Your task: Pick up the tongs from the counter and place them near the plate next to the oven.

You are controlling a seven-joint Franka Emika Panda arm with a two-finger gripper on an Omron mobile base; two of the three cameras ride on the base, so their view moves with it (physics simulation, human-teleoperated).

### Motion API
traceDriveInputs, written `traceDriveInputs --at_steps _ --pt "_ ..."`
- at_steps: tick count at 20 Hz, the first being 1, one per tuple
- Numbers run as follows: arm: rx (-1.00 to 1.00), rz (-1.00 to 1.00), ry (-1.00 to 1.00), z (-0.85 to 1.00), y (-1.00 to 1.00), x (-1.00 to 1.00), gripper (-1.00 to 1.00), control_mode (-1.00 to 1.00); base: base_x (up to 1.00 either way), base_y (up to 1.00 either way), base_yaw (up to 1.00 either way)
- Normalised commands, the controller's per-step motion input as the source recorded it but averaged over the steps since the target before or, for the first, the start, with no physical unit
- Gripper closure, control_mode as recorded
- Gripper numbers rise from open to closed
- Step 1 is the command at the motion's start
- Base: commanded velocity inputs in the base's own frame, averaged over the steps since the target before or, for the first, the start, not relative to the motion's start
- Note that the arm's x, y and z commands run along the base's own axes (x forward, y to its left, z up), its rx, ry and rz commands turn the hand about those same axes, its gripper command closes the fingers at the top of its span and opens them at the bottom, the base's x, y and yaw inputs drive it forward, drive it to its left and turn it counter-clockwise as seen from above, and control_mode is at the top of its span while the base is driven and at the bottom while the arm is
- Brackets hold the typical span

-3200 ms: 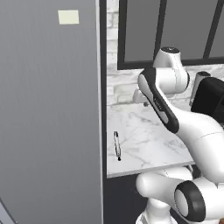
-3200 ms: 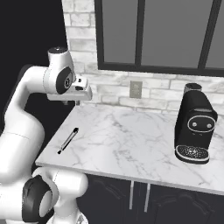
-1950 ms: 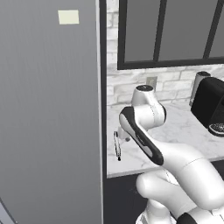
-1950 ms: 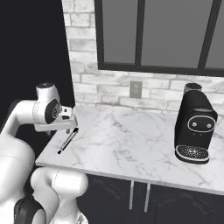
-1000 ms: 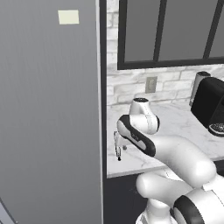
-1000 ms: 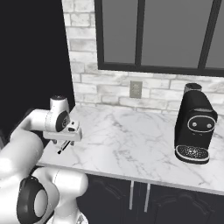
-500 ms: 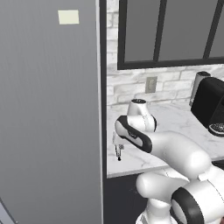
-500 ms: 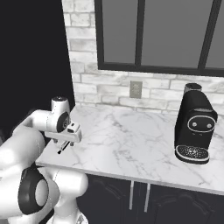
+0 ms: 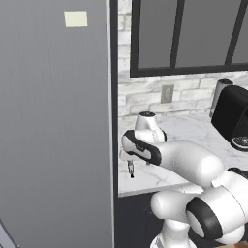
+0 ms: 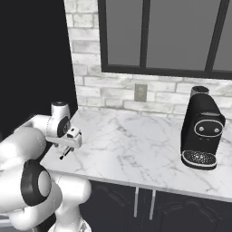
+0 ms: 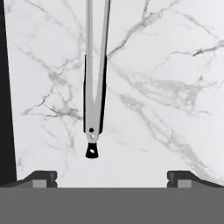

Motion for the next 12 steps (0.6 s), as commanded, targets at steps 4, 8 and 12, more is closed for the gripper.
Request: traceDriveInputs --at_steps 4,8,12 --pt "0.0 -0.02 0.04 -0.27 0.02 0.12 -1.0 -1.0 0.0 0.0 0.0" --pt "0.0 -0.02 0.06 -0.2 0.07 0.14 -1.0 -1.0 0.0 0.0 0.0" --pt "0.0 -0.02 0.04 -0.13 0.13 0.1 -1.0 -1.0 0.0 0.0 0.0"
